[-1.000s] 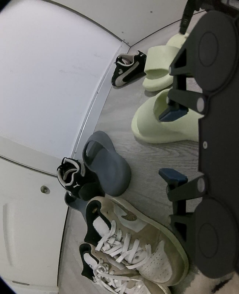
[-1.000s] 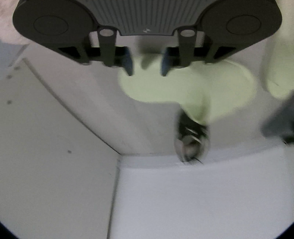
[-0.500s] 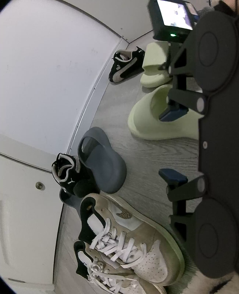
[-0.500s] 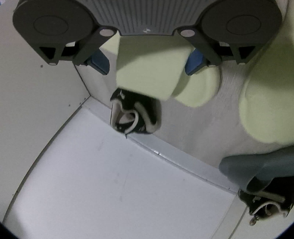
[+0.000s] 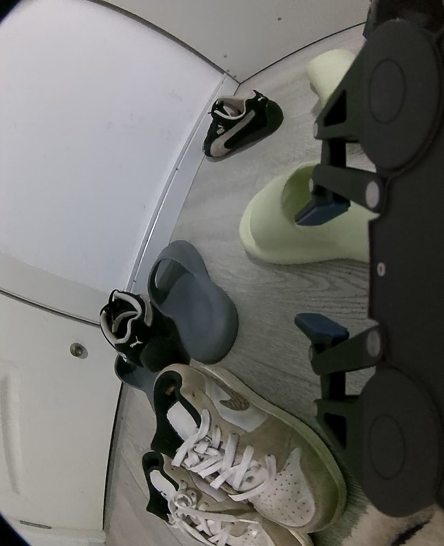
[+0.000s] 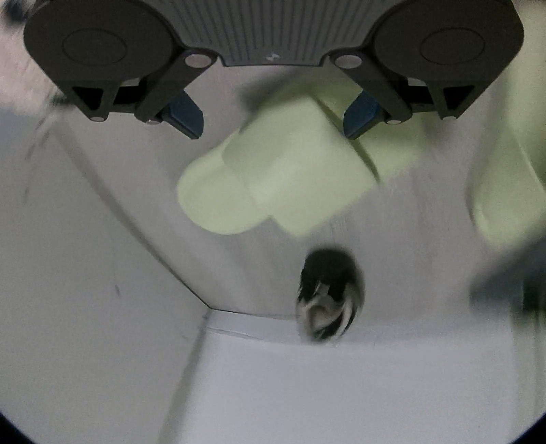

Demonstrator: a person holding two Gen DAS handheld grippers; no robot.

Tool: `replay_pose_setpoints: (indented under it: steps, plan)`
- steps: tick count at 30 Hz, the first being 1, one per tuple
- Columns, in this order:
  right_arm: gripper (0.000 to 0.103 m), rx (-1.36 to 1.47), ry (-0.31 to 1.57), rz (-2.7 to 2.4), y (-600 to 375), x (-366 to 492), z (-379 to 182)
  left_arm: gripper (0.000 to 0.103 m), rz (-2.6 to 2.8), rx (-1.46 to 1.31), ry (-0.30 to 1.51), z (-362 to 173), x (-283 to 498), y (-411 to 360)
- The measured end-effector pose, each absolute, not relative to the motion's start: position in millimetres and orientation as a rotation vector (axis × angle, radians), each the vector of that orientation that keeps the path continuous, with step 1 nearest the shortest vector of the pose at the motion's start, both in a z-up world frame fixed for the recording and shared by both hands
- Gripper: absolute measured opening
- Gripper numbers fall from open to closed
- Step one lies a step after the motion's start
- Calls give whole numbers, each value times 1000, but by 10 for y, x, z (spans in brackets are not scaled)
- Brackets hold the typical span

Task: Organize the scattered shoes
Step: 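Pull the left tool back while the right tool moves over the green slides, then grasp a pale green slide with the right tool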

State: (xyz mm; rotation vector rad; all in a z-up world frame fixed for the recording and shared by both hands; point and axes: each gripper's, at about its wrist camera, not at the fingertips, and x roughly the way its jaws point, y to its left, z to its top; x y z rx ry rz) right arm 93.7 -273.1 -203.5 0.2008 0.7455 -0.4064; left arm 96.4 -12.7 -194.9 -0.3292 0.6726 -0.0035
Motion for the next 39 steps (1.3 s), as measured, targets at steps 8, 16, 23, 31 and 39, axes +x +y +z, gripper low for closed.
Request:
replay_pose_setpoints:
  steps: [8,16,23,31,39]
  plan:
    - [103,340,775,-540,-2806,1434,-2165,58,6,-338,675,-1951,964,-115]
    - [102,256,811,-363,-2954,1402,-2226,59,5,-341,681,-1959,978,-116]
    - [97,91,900,33,-3099,1316,-2142,59,5,-347,674,-1952,968,-106]
    - [98,-23,938,144,-3036,1259,-2168,59,4,-345,667,-1949,966,-111]
    - [83,-185,669,44,-2476,926,-1938,60,26,-347,648,-1912,937,-103]
